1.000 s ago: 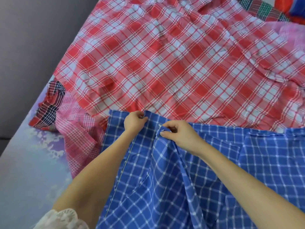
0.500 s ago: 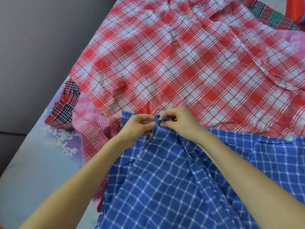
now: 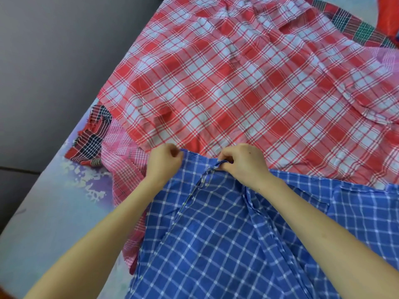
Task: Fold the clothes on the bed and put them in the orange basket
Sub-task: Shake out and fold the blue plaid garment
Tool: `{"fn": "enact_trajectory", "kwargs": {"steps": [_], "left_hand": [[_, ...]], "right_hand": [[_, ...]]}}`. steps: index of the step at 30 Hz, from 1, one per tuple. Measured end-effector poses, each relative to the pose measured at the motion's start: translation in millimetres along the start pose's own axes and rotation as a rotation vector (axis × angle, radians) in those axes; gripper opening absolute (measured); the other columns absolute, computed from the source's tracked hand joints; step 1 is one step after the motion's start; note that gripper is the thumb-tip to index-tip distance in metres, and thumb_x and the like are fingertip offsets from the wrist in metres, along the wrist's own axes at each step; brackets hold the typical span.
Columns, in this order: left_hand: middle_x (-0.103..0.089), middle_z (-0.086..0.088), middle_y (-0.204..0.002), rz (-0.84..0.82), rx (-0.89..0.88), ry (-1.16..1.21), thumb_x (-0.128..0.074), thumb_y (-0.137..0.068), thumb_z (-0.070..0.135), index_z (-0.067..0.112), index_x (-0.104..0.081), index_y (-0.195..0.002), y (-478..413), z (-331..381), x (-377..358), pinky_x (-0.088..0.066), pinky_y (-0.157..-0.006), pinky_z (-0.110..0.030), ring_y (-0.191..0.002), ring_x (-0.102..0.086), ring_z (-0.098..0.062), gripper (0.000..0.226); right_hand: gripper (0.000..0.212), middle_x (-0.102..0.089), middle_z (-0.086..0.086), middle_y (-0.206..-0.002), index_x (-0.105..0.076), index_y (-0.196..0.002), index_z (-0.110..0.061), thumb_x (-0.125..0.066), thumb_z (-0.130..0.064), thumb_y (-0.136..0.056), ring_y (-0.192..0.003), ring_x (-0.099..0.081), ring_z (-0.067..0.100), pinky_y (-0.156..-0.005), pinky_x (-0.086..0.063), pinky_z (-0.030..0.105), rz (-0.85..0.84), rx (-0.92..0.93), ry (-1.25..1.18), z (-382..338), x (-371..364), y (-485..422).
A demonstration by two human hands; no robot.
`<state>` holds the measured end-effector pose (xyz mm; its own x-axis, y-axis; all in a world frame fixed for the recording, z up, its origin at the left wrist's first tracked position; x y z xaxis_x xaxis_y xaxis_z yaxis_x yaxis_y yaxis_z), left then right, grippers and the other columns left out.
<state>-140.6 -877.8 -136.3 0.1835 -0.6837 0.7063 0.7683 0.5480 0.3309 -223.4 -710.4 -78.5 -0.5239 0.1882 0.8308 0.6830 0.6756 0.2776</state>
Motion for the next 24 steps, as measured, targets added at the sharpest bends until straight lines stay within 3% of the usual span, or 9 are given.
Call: {"fn": "enact_trajectory", "kwargs": {"steps": [2,4,6,9,12,14,19,22,24], "left_hand": [[-0.061,-0.016,-0.098,0.079,0.086,-0.277,-0.056,-0.092,0.023,-0.001,-0.059,-0.097,-11.5,-21.2,4.5,-0.038,-0.065,-0.032,-0.084,-0.057,-0.030,0.024],[-0.055,-0.013,-0.079,-0.003,0.171,-0.360,-0.057,-0.092,0.027,0.004,-0.049,-0.075,-22.7,-38.2,-7.5,-0.035,-0.054,-0.030,-0.066,-0.050,-0.025,0.030],[-0.042,-0.004,-0.057,-0.036,0.260,-0.294,-0.060,-0.090,0.027,0.010,-0.036,-0.058,-33.5,-51.6,-18.0,-0.028,-0.043,-0.026,-0.049,-0.039,-0.017,0.043],[-0.049,-0.005,-0.059,0.040,0.345,-0.106,-0.060,-0.088,0.016,0.007,-0.048,-0.060,-40.6,-58.9,-18.5,-0.037,-0.048,-0.026,-0.054,-0.049,-0.021,0.032],[-0.061,-0.005,-0.076,0.058,0.270,0.101,-0.063,-0.086,0.011,0.010,-0.061,-0.076,-34.0,-42.5,-15.8,-0.046,-0.066,-0.031,-0.073,-0.057,-0.020,0.010],[-0.062,-0.002,-0.077,-0.028,0.195,0.201,-0.067,-0.083,0.013,0.010,-0.065,-0.079,-24.2,-23.6,-14.8,-0.048,-0.070,-0.031,-0.072,-0.057,-0.017,0.006],[-0.061,-0.003,-0.069,-0.388,0.108,0.528,-0.064,-0.086,0.005,0.013,-0.057,-0.072,28.6,42.2,-7.8,-0.050,-0.056,-0.018,-0.063,-0.058,-0.012,0.018],[-0.064,-0.003,-0.068,-0.502,-0.026,0.581,-0.064,-0.085,0.004,0.010,-0.058,-0.077,72.7,90.5,10.8,-0.053,-0.060,-0.018,-0.059,-0.062,-0.009,0.012],[-0.067,-0.002,-0.065,-0.566,-0.085,0.656,-0.063,-0.085,0.000,0.008,-0.060,-0.079,101.5,117.3,22.0,-0.054,-0.062,-0.019,-0.058,-0.064,-0.009,0.011]], "right_hand": [[0.006,-0.064,-0.006,-0.076,-0.073,-0.080,-0.021,-0.069,-0.026,-0.082,-0.076,-0.044,0.012,-0.060,-0.028,0.024,0.064,0.056,0.034,-3.3,1.8,4.7],[0.005,-0.063,-0.004,-0.079,-0.074,-0.079,-0.019,-0.072,-0.023,-0.079,-0.077,-0.043,0.015,-0.059,-0.026,0.023,0.097,0.118,0.036,-7.2,2.4,8.6],[0.006,-0.061,-0.004,-0.083,-0.075,-0.081,-0.017,-0.073,-0.021,-0.078,-0.081,-0.045,0.017,-0.067,-0.030,0.026,0.072,0.134,-0.009,-7.4,2.5,11.0],[0.007,-0.065,-0.004,-0.088,-0.075,-0.087,-0.015,-0.071,-0.018,-0.081,-0.084,-0.050,0.014,-0.075,-0.036,0.024,-0.020,0.108,-0.127,-6.6,5.2,17.6],[0.012,-0.069,-0.001,-0.093,-0.074,-0.095,-0.013,-0.067,-0.012,-0.085,-0.086,-0.060,0.013,-0.076,-0.046,0.018,-0.112,0.022,-0.259,-6.4,12.7,30.5],[0.013,-0.071,0.001,-0.091,-0.075,-0.094,-0.012,-0.065,-0.009,-0.086,-0.083,-0.064,0.016,-0.077,-0.052,0.023,-0.146,-0.001,-0.331,-11.8,20.7,42.3],[0.013,-0.071,-0.006,-0.084,-0.076,-0.091,-0.014,-0.068,-0.009,-0.084,-0.079,-0.064,0.007,-0.077,-0.053,0.025,-0.124,-0.016,-0.399,-30.8,43.6,69.6],[0.011,-0.070,-0.007,-0.074,-0.076,-0.086,-0.017,-0.070,-0.010,-0.082,-0.065,-0.061,0.005,-0.062,-0.049,0.019,-0.095,-0.024,-0.453,-45.7,63.6,95.2],[0.012,-0.069,-0.008,-0.074,-0.073,-0.083,-0.021,-0.071,-0.009,-0.081,-0.065,-0.061,0.002,-0.063,-0.048,0.017,-0.051,-0.015,-0.481,-54.6,80.3,112.6]]}}
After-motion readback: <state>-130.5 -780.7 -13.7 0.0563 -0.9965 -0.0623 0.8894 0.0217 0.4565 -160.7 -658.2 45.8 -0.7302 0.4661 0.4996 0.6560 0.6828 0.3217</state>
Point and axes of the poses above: each hand's wrist, its own y-axis away from the middle knuckle, its own x-axis out of the back of the hand, z = x × y, the point moved 7 cm from there along -y, towards the middle knuckle
